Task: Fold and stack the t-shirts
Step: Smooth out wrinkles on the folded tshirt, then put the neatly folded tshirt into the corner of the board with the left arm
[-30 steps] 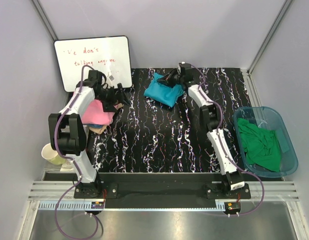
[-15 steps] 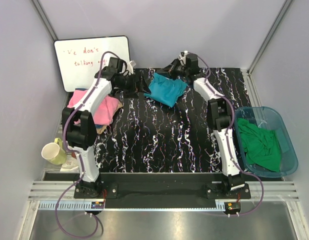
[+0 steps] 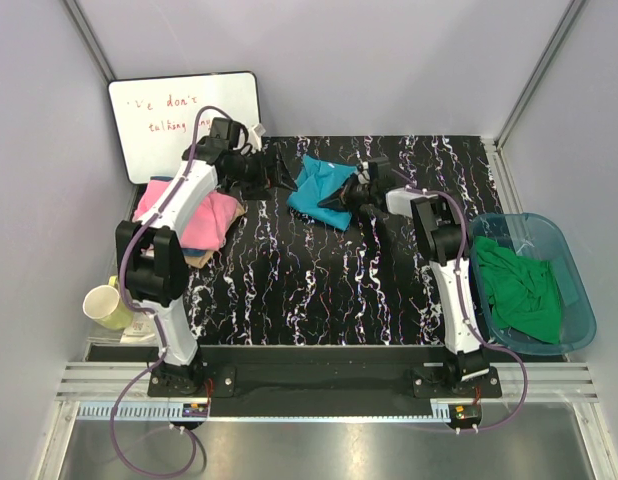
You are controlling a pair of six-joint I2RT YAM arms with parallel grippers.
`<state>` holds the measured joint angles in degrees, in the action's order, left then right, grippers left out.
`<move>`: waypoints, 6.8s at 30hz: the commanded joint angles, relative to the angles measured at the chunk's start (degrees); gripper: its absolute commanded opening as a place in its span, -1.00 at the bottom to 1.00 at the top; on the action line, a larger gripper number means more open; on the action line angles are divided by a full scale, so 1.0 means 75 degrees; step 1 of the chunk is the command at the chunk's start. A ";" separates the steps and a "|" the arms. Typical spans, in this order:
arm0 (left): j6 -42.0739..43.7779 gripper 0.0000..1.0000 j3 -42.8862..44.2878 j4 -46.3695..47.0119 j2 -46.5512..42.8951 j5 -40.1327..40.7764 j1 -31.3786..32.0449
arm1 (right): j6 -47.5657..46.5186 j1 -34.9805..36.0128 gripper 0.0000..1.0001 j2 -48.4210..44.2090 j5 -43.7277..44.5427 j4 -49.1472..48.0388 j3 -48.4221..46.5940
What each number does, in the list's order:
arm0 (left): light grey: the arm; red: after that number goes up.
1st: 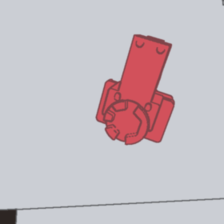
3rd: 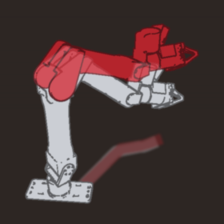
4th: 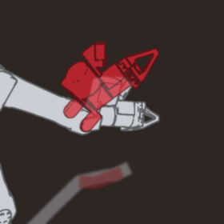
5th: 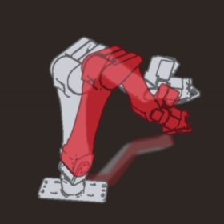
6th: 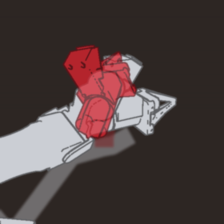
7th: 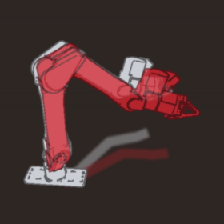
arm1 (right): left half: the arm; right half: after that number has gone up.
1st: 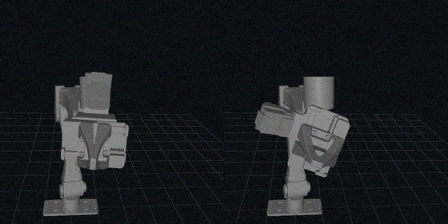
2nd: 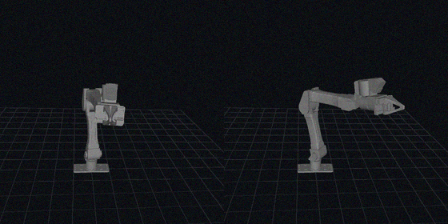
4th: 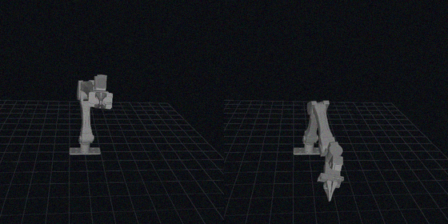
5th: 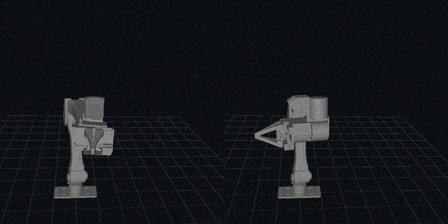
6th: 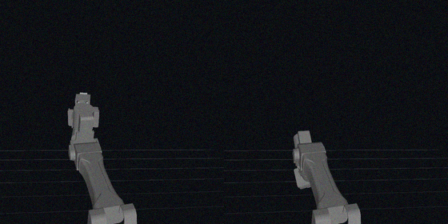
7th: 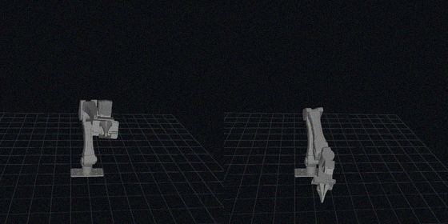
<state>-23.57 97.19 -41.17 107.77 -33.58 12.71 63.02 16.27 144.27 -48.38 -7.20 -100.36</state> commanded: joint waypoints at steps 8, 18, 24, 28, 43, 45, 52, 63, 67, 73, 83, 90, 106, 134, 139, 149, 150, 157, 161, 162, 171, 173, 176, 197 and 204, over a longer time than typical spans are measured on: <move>0.0025 0.97 -0.0348 -0.0007 -0.0774 0.0071 -0.0007 | -0.0562 0.1216 -1.00 -0.2488 -0.0944 0.1612 0.3592; 0.0389 0.98 -0.2140 -0.0300 -0.1162 0.0798 -0.0042 | -0.2075 0.1580 -1.00 -0.4119 -0.0579 0.3960 0.4218; 0.0564 0.98 -0.3231 -0.0265 -0.1139 0.1173 -0.0054 | -0.2227 0.1580 -1.00 -0.3768 -0.0475 0.4253 0.3351; 0.0705 0.98 -0.3722 0.0004 -0.0858 0.0869 -0.0007 | -0.2333 0.1569 -1.00 -0.3545 -0.0428 0.4440 0.3022; 0.0249 0.98 -0.3525 0.1199 0.0408 0.0669 0.0848 | -0.2462 0.1545 -1.00 -0.3076 -0.0194 0.4605 0.2483; 0.0190 0.98 -0.3373 0.1235 0.0607 0.0669 0.0895 | -0.2485 0.1545 -1.00 -0.2959 -0.0205 0.4593 0.2343; 0.0190 -1.00 -0.2858 0.1247 0.1345 0.0773 0.0977 | -0.2450 0.1545 -1.00 -0.2607 -0.0241 0.4605 0.1920; 0.0553 -1.00 -0.1230 -0.0029 0.0667 0.1922 0.0486 | -0.3316 0.1440 -0.20 -0.3647 -0.0159 0.4616 0.1510; 0.0869 -1.00 -0.0036 -0.0674 0.0654 0.2390 0.0286 | -0.3575 0.1299 0.29 -0.4199 0.0180 0.4616 0.1486; 0.1069 -1.00 0.0776 -0.1295 0.0725 0.2720 -0.0147 | -0.3634 0.1006 0.36 -0.4622 0.0275 0.4616 0.1942; 0.1244 -1.00 0.0893 -0.1752 0.0385 0.2861 -0.1306 | -0.3762 0.0737 0.41 -0.5067 0.0228 0.4616 0.2670; 0.1362 -1.00 0.1889 -0.2537 0.0198 0.3036 -0.1952 | -0.3797 0.0737 0.43 -0.5044 0.0123 0.4628 0.2950; 0.1327 -1.00 0.1187 -0.3230 -0.0541 0.3224 -0.3696 | -0.3973 0.0725 0.46 -0.4705 -0.0182 0.4710 0.2893; 0.0882 0.89 -0.0382 -0.0995 -0.2228 0.0947 -0.4461 | -0.4372 0.0526 0.53 -0.4622 -0.0346 0.5132 0.3033; 0.0542 -1.00 -0.1483 -0.0313 -0.2030 -0.0570 -0.3631 | -0.4419 0.0537 0.53 -0.4552 -0.0311 0.5132 0.3115; -0.1905 -1.00 -0.3454 0.2967 -0.0425 -0.3373 -0.3616 | -0.4442 0.0537 0.54 -0.4564 -0.0229 0.5120 0.3220; -0.2093 -1.00 -0.3524 0.3167 -0.0203 -0.3374 -0.3849 | -0.4442 0.0526 0.54 -0.4598 -0.0206 0.5132 0.3244; -0.4377 -1.00 -0.3747 0.5684 0.0969 -0.3959 -0.5056 | -0.4431 0.0526 0.55 -0.4728 -0.0124 0.5132 0.3513; -0.5878 -1.00 -0.3842 0.7735 0.1837 -0.4660 -0.5433 | -0.4407 0.0537 0.56 -0.4739 -0.0124 0.5144 0.3549; -0.5741 -1.00 -0.3632 0.7611 0.2059 -0.4744 -0.5433 | -0.4384 0.0526 0.56 -0.4728 -0.0112 0.5132 0.3537; -0.1347 -1.00 -0.2212 0.2466 0.1256 -0.3972 -0.4650 | -0.4220 0.0526 0.59 -0.4435 -0.0112 0.5144 0.3151; -0.0868 -1.00 -0.2165 0.1987 0.0949 -0.3645 -0.4322 | -0.4208 0.0526 0.59 -0.4388 -0.0112 0.5132 0.3057; -0.0386 -1.00 -0.2223 0.1377 0.0655 -0.3491 -0.3842 | -0.4208 0.0526 0.60 -0.4388 -0.0065 0.5144 0.3021; -0.0021 -1.00 -0.2812 0.1517 -0.0444 -0.3445 -0.3335 | -0.4360 0.0526 0.61 -0.4915 0.0157 0.5132 0.3630; 0.0293 0.98 -0.1065 0.0498 -0.2355 -0.1178 -0.2751 | -0.4629 0.0409 0.87 -0.5711 0.1723 0.5365 0.3643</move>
<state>-23.92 82.19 -34.24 100.97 -53.21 -10.83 30.70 20.49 107.77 -44.03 31.88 -71.88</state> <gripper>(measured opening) 0.920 0.846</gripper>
